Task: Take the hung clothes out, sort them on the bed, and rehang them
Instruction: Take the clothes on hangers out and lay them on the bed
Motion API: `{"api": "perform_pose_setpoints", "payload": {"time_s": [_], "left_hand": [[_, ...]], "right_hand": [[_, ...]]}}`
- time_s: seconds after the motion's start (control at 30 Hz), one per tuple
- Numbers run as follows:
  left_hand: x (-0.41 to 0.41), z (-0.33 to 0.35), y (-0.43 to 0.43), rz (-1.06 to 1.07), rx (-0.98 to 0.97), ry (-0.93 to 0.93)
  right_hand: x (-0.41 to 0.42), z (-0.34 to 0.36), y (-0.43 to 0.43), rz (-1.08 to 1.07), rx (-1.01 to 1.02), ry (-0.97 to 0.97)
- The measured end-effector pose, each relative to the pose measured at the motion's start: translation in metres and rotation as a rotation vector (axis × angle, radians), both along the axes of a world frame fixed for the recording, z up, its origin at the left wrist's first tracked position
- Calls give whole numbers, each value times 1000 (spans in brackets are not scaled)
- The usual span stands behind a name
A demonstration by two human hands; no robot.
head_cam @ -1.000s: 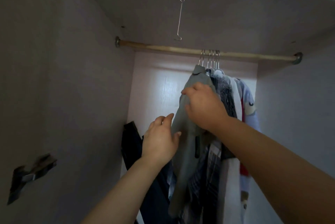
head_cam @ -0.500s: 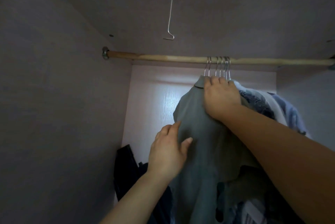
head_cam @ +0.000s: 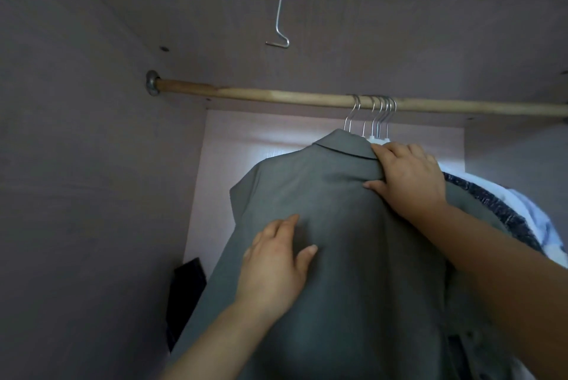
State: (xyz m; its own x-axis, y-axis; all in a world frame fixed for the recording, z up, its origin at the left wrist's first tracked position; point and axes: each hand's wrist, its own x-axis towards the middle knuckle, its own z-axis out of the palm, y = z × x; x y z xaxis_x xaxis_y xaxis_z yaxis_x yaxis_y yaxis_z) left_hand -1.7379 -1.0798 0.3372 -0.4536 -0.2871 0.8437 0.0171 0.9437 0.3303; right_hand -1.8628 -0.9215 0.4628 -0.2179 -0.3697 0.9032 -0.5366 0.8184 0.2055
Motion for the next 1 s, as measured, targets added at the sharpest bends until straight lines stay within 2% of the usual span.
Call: {"api": "perform_pose_setpoints", "payload": {"time_s": [0.27, 0.47, 0.53, 0.67, 0.83, 1.0], "left_hand": [[4, 9, 0, 23, -38, 14], [22, 21, -6, 64, -95, 124], [33, 22, -6, 106, -130, 200], [54, 18, -5, 238, -206, 299], [73, -19, -9, 346, -258, 211], [96, -76, -6, 273, -316, 103]], "right_hand": [[8, 18, 1, 88, -107, 67], [24, 19, 4, 147, -154, 171], [32, 4, 8, 217, -145, 234], [54, -41, 17, 303, -57, 215], [82, -111, 25, 404, -2, 151], [103, -171, 41, 422, -51, 65]]}}
